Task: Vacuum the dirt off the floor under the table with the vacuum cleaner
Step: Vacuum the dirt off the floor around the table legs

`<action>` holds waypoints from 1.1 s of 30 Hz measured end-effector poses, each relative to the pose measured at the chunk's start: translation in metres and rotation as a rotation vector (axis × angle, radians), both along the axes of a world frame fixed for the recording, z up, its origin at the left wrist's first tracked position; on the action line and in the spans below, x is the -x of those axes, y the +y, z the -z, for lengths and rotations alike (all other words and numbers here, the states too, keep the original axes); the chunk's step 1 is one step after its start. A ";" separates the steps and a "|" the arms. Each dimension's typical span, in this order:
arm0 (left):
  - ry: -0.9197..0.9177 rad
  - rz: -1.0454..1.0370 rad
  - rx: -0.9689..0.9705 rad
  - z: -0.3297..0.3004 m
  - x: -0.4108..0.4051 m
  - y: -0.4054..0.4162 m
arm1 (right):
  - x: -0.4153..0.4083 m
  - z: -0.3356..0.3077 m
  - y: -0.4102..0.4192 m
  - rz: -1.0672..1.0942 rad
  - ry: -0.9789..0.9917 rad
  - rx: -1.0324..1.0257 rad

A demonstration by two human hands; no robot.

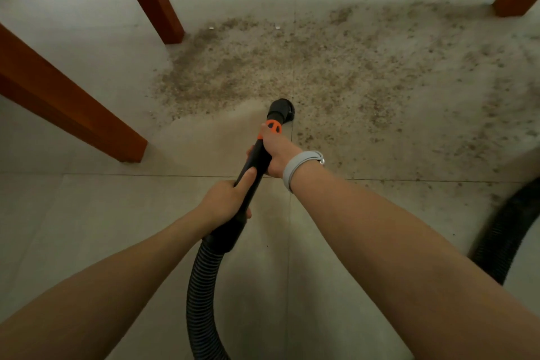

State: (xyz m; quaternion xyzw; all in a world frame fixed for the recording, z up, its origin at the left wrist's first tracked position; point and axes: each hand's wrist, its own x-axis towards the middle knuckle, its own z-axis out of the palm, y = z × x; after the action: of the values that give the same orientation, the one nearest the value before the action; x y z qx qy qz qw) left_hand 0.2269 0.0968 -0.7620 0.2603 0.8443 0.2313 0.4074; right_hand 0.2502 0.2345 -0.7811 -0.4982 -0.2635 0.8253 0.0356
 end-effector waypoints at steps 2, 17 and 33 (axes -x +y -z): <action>-0.005 -0.014 -0.017 0.003 0.005 0.000 | 0.006 -0.001 0.001 -0.005 0.010 -0.001; -0.100 -0.147 -0.094 0.021 0.027 -0.041 | 0.036 -0.001 -0.034 -0.094 -0.046 0.004; -0.121 0.073 -0.046 0.007 0.000 -0.062 | -0.013 -0.007 -0.053 0.090 -0.125 -0.105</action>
State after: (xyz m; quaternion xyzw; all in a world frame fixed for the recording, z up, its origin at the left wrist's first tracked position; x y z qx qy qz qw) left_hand 0.2266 0.0345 -0.7686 0.2856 0.8025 0.2509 0.4599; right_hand 0.2631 0.1813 -0.7743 -0.5576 -0.2855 0.7751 0.0820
